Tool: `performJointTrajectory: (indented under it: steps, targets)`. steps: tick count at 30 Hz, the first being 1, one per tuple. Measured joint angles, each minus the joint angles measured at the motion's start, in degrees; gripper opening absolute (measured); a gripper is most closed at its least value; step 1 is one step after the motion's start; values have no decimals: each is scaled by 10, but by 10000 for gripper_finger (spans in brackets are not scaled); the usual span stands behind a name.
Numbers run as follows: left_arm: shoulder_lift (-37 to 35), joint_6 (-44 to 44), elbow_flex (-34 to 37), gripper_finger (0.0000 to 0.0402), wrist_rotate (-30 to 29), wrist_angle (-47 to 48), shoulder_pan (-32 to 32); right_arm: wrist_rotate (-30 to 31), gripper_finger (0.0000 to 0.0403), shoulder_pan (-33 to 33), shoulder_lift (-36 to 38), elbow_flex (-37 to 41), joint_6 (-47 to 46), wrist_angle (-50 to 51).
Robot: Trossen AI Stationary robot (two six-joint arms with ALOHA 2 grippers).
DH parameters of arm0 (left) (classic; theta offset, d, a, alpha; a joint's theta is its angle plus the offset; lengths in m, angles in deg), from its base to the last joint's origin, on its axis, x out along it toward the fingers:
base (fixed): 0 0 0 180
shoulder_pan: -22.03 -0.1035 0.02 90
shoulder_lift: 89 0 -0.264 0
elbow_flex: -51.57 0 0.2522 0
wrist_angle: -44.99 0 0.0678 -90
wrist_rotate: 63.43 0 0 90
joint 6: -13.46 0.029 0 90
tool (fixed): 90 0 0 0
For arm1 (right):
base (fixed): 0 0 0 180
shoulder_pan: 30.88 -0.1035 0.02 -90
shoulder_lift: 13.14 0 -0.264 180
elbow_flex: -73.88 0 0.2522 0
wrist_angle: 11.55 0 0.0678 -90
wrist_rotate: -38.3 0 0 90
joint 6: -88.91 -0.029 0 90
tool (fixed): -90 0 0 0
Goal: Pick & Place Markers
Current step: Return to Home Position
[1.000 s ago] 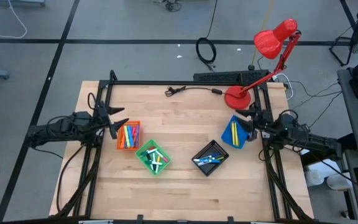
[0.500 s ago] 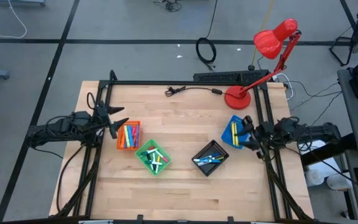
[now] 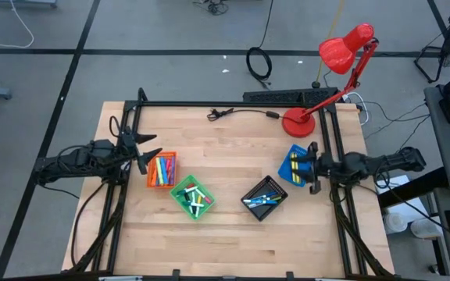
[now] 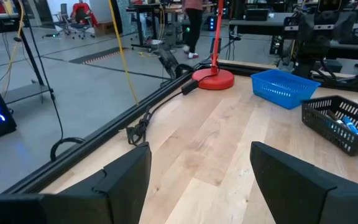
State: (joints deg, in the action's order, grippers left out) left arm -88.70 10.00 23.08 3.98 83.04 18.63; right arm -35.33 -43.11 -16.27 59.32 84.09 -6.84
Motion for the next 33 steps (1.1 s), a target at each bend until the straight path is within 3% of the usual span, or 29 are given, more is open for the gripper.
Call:
performJointTrajectory:
  steps: [12,17,20,24,30,33]
  targets:
    - [0,2,0,273,3,0,0,1,169,3,0,0,29,39]
    - [0,21,0,273,61,13,0,-2,169,10,0,0,27,48]
    - [0,17,0,273,64,8,0,-3,169,10,-1,0,25,50]
    - [0,12,9,273,63,-35,0,-1,169,10,-1,0,30,52]
    - [0,9,102,274,75,-147,0,-1,169,10,-1,0,31,54]
    - [12,13,105,273,97,-180,-1,-1,169,10,-1,0,23,55]
